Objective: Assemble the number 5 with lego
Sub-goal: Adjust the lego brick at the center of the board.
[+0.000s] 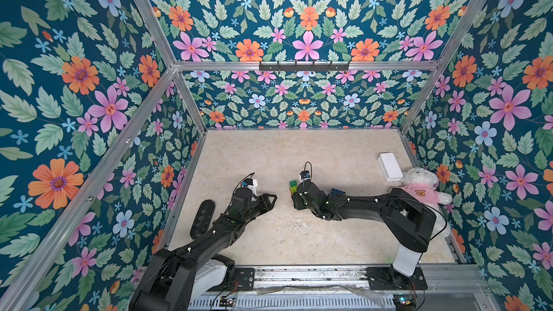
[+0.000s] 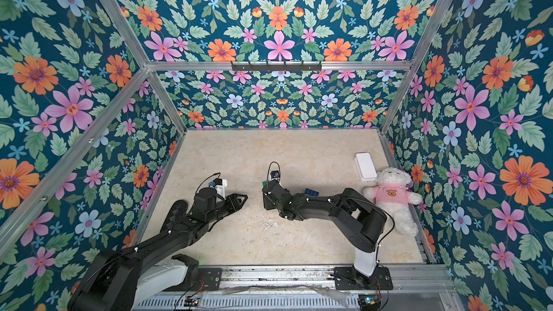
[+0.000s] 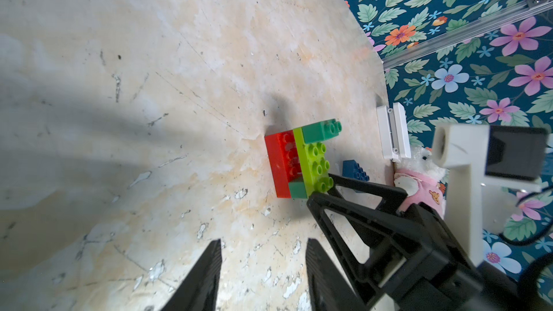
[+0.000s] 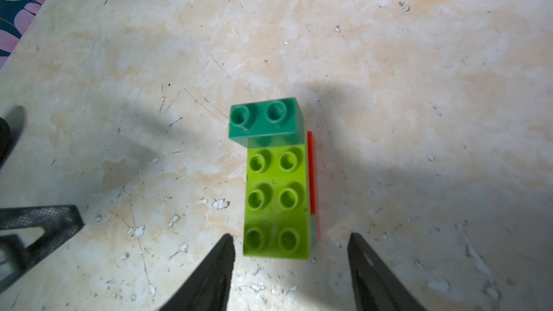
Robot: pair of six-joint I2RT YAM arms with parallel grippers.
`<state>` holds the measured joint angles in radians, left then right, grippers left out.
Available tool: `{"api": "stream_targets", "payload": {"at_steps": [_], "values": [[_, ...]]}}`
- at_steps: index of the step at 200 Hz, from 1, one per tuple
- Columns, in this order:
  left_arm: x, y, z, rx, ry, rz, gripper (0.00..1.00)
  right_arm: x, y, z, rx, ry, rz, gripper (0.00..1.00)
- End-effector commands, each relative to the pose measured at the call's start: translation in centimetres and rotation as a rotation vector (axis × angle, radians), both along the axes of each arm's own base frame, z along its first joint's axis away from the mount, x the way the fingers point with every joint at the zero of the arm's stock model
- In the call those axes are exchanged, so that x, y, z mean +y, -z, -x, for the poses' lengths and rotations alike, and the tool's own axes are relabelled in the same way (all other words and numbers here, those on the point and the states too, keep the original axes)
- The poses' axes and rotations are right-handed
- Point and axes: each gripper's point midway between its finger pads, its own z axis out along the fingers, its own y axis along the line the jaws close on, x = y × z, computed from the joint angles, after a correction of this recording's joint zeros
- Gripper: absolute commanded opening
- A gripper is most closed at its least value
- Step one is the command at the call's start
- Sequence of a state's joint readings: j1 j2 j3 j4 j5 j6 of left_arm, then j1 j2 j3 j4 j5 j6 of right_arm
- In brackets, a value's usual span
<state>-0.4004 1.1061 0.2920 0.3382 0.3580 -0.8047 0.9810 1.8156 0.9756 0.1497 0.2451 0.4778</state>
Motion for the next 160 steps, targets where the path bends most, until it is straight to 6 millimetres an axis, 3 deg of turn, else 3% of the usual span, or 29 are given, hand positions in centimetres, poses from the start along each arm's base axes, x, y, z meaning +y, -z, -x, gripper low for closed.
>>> {"api": "stream_targets", "payload": {"at_steps": [1,121,160], "values": [[0.0,-0.2,-0.1,-0.019,0.01,0.005,0.49,-0.2,0.2,-0.3,-0.011,0.009,0.027,0.59],[0.5,0.2,-0.1,-0.009,-0.001,0.012,0.48,0.9,0.2,-0.5,-0.004,-0.023,0.017,0.37],[0.4,0.4,-0.1,-0.003,0.0,0.014,0.48,0.4,0.0,-0.7,0.041,-0.009,-0.078,0.34]]}}
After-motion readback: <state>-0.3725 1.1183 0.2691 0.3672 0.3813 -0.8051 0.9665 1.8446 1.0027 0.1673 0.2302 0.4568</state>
